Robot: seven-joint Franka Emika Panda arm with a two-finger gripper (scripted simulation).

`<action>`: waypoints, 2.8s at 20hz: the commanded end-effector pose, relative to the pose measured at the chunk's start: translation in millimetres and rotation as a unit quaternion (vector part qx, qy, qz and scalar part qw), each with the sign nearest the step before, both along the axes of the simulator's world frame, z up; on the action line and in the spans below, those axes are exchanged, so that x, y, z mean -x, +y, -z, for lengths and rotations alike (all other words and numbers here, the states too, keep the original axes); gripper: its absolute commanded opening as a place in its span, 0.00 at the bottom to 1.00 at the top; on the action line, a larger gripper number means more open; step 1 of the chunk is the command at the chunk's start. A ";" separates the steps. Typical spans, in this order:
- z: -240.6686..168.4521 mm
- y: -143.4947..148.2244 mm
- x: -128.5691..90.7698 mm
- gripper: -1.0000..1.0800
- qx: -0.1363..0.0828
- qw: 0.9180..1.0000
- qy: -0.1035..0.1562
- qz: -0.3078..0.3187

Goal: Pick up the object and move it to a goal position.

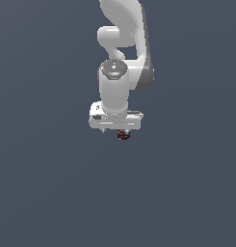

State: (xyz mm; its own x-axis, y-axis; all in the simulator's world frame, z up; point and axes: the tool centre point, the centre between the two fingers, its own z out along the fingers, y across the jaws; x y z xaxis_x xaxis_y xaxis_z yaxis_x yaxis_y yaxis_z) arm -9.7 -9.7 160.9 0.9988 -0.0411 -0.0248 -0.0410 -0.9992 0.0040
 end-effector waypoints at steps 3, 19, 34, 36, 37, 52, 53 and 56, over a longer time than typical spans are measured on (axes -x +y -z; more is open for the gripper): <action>0.1 -4.1 0.4 0.96 0.000 1.000 0.001 0.004; 25.5 17.9 35.9 0.96 -0.001 1.000 -0.005 -0.009; 52.4 41.7 85.0 0.96 -0.002 1.000 -0.012 -0.025; 52.8 42.1 85.8 0.96 -0.002 1.000 -0.012 -0.025; 52.4 41.8 84.8 0.96 -0.002 1.000 -0.012 -0.025; 98.9 42.0 86.6 0.96 -0.002 1.000 -0.012 -0.025; 100.7 42.0 86.5 0.96 -0.002 1.000 -0.012 -0.025; 103.0 42.0 86.3 0.96 -0.002 1.000 -0.012 -0.025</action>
